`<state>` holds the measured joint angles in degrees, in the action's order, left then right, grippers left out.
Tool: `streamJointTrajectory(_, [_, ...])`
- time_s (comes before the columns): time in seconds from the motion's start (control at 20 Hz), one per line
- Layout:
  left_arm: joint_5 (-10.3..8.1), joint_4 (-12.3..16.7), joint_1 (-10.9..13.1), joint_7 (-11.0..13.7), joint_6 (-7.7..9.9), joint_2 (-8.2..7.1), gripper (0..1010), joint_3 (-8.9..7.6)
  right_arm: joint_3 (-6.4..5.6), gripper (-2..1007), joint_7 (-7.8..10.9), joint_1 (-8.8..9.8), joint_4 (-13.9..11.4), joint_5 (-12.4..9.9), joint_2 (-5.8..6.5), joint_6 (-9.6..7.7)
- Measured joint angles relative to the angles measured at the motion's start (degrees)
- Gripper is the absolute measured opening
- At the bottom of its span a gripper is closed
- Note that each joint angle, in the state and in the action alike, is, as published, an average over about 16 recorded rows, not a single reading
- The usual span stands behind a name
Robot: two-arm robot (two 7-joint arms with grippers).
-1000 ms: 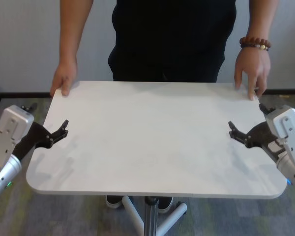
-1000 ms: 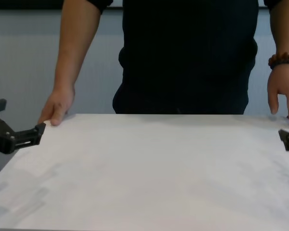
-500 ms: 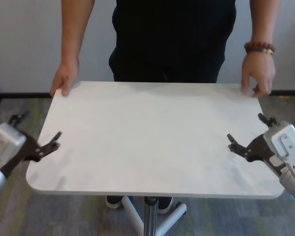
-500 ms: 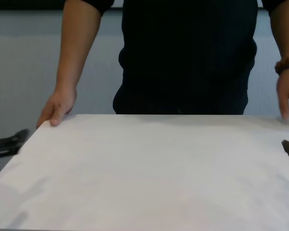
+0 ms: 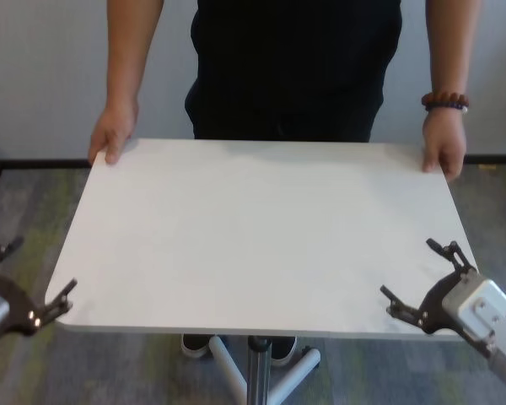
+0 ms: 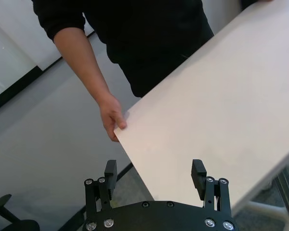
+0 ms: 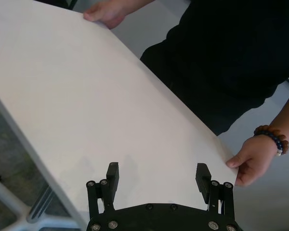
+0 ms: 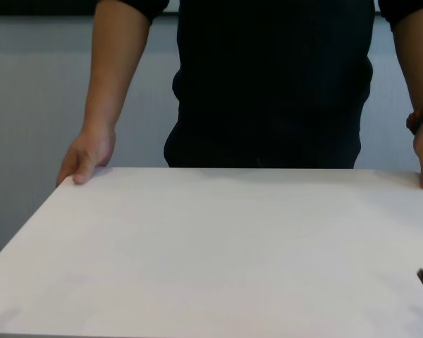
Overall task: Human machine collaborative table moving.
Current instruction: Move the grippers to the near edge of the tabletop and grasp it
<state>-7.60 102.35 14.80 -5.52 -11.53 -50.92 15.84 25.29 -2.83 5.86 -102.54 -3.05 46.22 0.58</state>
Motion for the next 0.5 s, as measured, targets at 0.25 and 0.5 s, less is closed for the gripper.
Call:
streamJointTrajectory(0.25, [1.77, 2.2, 5.9, -1.4, -1.14, -2.46, 1001, -1.92, 0.08, 1000, 0.49, 3.29, -3.0, 1.7, 2.34, -0.85])
streamJointTrajectory(0.5, [4.65, 3.0, 10.2, -2.7, -1.93, -3.80, 1001, -2.87, 0.07, 1000, 0.53, 6.00, -5.1, 3.5, 4.02, -2.15])
